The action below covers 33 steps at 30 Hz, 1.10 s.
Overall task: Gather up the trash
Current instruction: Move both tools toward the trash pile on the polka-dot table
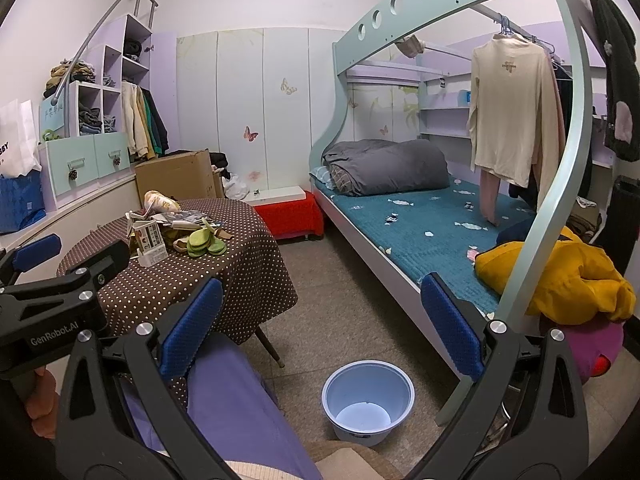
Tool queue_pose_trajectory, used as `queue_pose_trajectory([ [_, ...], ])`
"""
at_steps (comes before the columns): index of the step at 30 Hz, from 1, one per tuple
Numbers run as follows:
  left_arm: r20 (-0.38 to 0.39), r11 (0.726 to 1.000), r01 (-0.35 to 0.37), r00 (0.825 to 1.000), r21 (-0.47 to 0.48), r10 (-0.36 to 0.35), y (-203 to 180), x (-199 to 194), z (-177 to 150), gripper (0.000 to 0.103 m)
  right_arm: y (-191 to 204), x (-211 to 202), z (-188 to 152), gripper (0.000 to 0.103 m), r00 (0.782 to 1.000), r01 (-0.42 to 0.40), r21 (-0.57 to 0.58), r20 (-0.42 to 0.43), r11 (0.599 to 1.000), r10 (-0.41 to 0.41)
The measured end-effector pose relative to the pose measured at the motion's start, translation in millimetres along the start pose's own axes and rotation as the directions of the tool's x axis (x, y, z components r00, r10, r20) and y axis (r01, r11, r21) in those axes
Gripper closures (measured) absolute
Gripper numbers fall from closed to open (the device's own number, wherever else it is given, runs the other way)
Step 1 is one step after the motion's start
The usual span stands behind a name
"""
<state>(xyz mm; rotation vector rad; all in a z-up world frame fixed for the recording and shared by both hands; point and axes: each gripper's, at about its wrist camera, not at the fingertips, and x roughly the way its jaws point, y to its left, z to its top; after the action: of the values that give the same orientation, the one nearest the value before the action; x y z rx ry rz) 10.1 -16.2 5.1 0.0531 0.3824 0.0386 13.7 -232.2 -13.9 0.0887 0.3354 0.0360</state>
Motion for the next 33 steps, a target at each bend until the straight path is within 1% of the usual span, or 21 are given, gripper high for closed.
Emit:
queue_pose_trajectory([
  [5, -0.030, 1.000, 0.013, 0.999, -0.004, -0.013, 3.4, 15.4, -0.9, 0.004, 3.7, 12.2, -2.1, 0.006, 1.000, 0.007, -0.001, -0.021, 1.000, -0.007],
  [9, -0.066, 1.000, 0.014, 0.998, -0.018, -0.015, 10.6, 32.1, -1.5, 0.004, 10.9, 30.6, -2.2, 0.006, 0.998, -0.003, 0.002, -0.059, 1.000, 0.003],
  [14, -0.096, 0.999, -0.043, 0.995, -0.033, 0.040, 24.4, 54.7, 3.2, 0.004, 24.7, 61.4, 6.0, 0.006, 0.992, -0.039, -0.018, -0.120, 0.999, 0.036],
  [20, -0.144, 0.993, -0.093, 0.986, -0.073, 0.082, 50.6, 82.2, 15.3, 0.004, 46.7, 95.5, 21.3, 0.006, 0.984, -0.095, -0.034, -0.156, 0.995, 0.089],
  [24, -0.170, 0.988, -0.126, 0.979, -0.091, 0.110, 68.3, 99.7, 26.6, 0.004, 63.2, 124.8, 35.4, 0.006, 0.972, -0.155, -0.035, -0.183, 0.987, 0.147],
  [28, -0.211, 0.979, -0.153, 0.970, -0.133, 0.123, 89.8, 121.7, 35.0, 0.004, 81.9, 155.9, 47.7, 0.006, 0.953, -0.219, -0.045, -0.223, 0.975, 0.204],
  [31, -0.227, 0.978, -0.154, 0.966, -0.143, 0.119, 103.1, 135.0, 37.2, 0.004, 95.1, 173.8, 53.8, 0.006, 0.945, -0.239, -0.047, -0.240, 0.970, 0.221],
  [33, -0.251, 0.975, -0.159, 0.961, -0.152, 0.118, 111.6, 145.5, 38.1, 0.004, 102.1, 186.4, 56.9, 0.006, 0.937, -0.254, -0.043, -0.257, 0.966, 0.235],
])
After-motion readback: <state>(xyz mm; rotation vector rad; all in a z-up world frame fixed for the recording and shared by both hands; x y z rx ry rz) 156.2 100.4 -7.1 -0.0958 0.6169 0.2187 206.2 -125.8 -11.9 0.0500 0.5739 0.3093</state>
